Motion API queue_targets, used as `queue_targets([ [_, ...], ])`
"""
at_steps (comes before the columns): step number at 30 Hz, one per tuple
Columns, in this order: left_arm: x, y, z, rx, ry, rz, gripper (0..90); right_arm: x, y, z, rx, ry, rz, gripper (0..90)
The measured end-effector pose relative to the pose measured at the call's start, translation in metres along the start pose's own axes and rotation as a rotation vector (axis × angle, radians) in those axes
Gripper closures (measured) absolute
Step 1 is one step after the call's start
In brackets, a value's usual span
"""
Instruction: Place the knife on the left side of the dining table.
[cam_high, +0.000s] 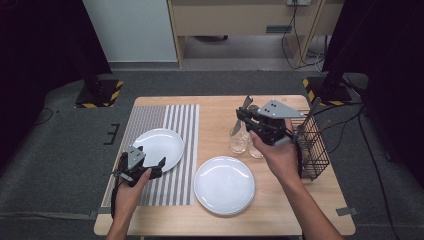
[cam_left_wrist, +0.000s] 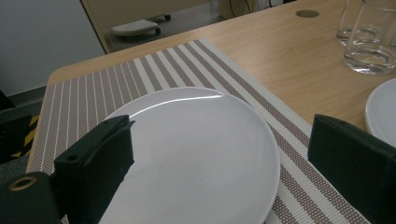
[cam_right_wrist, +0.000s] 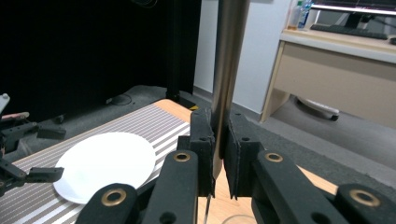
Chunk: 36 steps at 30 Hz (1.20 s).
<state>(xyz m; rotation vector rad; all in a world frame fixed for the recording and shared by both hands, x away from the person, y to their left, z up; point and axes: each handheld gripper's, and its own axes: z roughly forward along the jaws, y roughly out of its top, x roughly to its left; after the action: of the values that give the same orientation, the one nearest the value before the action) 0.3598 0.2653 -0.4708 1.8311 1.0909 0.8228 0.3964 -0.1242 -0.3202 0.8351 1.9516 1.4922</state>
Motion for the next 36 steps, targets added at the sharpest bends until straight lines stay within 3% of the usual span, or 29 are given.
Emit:
queue_targets([
  [12,-0.002,0.015,0.005,-0.017,0.008,-0.007,6.5,0.016,-0.026,0.049,0.065,0.053,-0.005,82.9],
  [20,-0.005,0.037,0.009,-0.033,-0.008,0.004,6.9,0.020,-0.035,0.075,0.072,0.072,0.026,82.9],
  [36,-0.012,0.064,0.018,-0.026,-0.034,0.033,7.1,0.023,-0.045,0.104,0.089,0.077,0.046,82.9],
])
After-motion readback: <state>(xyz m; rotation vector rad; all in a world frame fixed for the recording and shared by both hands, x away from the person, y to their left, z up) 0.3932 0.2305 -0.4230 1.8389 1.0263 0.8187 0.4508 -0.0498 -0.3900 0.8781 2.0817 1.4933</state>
